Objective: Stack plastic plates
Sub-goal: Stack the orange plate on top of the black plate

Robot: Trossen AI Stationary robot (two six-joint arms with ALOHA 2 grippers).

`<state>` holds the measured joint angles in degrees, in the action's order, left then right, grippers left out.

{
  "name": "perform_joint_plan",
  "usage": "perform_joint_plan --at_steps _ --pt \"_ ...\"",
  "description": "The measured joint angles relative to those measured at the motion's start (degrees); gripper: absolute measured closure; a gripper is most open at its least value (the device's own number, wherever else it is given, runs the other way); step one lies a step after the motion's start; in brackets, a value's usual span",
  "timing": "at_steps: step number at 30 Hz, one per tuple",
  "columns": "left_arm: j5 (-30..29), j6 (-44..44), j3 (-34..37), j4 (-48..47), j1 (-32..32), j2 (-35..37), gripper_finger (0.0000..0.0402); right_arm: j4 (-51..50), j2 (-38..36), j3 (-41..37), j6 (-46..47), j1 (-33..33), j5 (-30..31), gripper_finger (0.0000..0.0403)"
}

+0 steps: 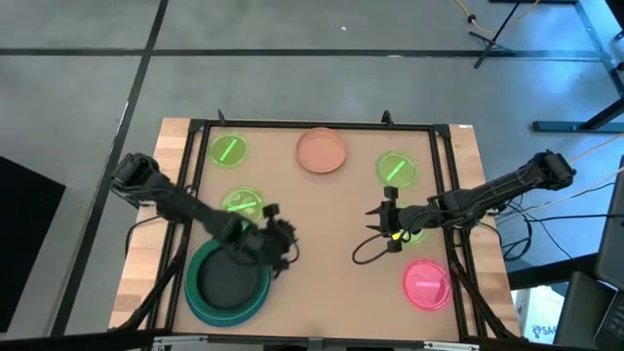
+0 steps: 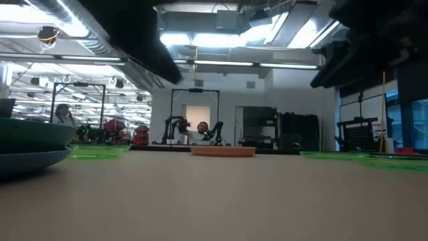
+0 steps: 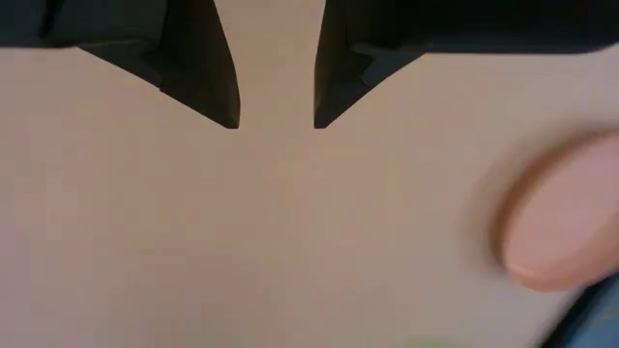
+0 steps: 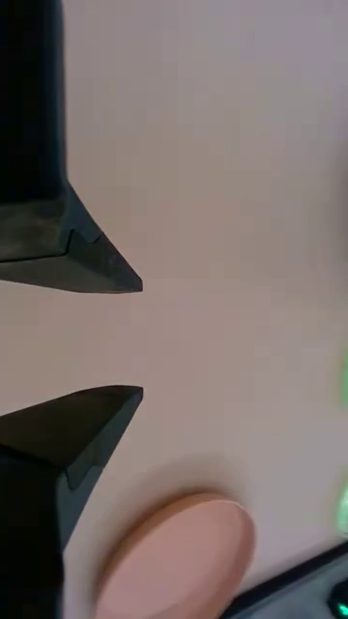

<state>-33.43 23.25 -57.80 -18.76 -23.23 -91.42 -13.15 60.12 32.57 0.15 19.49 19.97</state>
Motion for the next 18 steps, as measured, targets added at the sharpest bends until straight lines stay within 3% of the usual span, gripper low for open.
perform_joint_plan --at_steps 5,14,18 --pt "2.9 -7.9 0.0 2.8 9.8 -1.1 0.0273 -0.4 0.0 -0.7 1.0 0.0 0.0 0.0244" --pt "14.5 -25.4 0.0 11.3 24.3 -5.6 0.0273 0.2 0.0 -0.7 1.0 0.0 0.0 0.0244" --pt "20.8 -30.6 0.0 15.8 29.8 -8.6 0.0273 1.1 0.0 -0.8 0.8 0.0 3.6 0.0244"
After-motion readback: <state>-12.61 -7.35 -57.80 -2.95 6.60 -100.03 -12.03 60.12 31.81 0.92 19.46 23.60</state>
